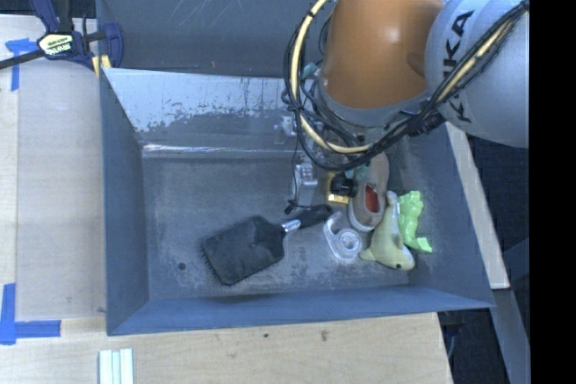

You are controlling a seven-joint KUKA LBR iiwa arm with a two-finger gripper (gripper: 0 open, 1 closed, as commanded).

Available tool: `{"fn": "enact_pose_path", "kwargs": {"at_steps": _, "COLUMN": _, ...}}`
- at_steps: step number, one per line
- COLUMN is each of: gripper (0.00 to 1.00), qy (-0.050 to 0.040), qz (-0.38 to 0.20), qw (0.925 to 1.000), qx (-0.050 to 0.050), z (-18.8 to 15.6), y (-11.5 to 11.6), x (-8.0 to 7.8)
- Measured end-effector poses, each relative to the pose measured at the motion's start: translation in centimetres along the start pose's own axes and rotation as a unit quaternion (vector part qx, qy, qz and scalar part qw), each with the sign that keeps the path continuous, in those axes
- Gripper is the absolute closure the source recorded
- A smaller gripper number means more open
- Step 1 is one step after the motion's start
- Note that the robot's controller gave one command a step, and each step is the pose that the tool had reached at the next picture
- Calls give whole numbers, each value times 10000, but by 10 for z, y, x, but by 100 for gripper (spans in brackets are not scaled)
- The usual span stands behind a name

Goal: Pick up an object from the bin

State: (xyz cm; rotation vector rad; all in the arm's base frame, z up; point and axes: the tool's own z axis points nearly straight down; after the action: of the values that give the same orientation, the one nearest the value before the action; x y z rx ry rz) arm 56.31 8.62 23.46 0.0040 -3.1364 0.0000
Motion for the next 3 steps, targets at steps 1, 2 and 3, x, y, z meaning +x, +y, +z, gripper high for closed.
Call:
{"fn": "enact_pose_path", "kwargs": {"at_steps": 1, "gripper": 0, "qy": -44, "qz": 12, "qw": 10000, "qx": -4, "z": -5, "y": -1, "x": -1}}
{"fn": "enact_pose_path", "kwargs": {"at_steps": 2, "gripper": 0, "qy": -51, "qz": -461, "qw": 9989, "qx": -3, "z": 44, "y": -1, "x": 9}}
{"fn": "enact_pose_path", "kwargs": {"at_steps": 3, "gripper": 0, "qy": -51, "qz": -1630, "qw": 9866, "qx": 3, "z": 72, "y": -4, "x": 21}}
